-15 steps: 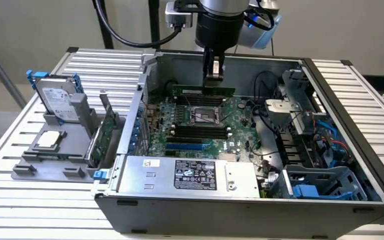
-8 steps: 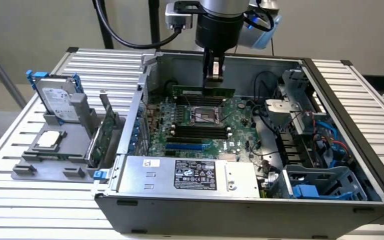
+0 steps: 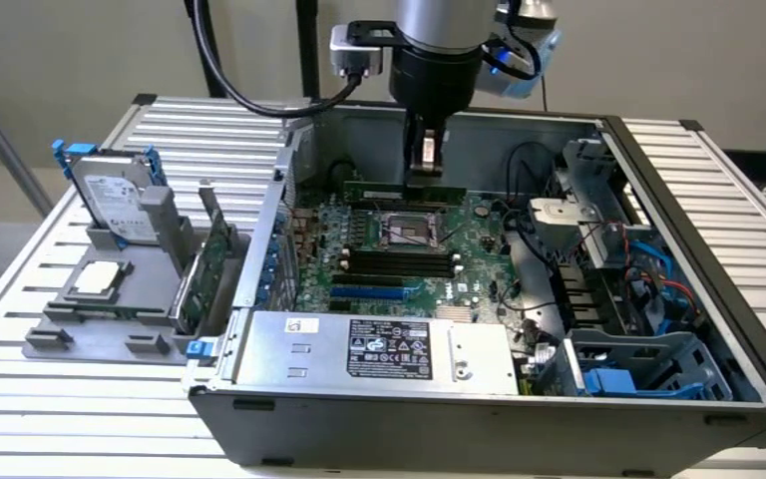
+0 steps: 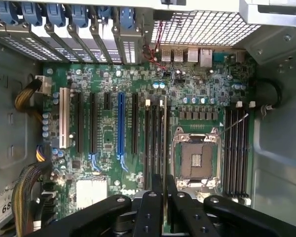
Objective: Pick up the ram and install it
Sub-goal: 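Insert the ram into the slot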
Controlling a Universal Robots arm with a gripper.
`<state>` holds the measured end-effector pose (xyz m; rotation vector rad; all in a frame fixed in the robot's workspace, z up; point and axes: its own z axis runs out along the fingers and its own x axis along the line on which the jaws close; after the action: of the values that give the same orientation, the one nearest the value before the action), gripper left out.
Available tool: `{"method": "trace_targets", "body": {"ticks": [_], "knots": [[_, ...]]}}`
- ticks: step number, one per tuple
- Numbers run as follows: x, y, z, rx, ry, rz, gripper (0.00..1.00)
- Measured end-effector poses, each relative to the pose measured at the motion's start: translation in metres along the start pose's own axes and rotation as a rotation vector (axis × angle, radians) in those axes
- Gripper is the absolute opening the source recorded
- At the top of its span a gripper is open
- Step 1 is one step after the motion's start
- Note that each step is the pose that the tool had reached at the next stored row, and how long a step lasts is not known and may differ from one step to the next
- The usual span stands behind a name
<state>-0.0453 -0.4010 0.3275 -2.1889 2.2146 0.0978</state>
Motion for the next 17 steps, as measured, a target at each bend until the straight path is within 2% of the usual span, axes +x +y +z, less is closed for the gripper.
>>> {"method": "trace_targets", "body": {"ticks": [17], "knots": [[0.002, -0.0014, 0.0308, 0.0, -0.0001, 0.0, 0.0]]}}
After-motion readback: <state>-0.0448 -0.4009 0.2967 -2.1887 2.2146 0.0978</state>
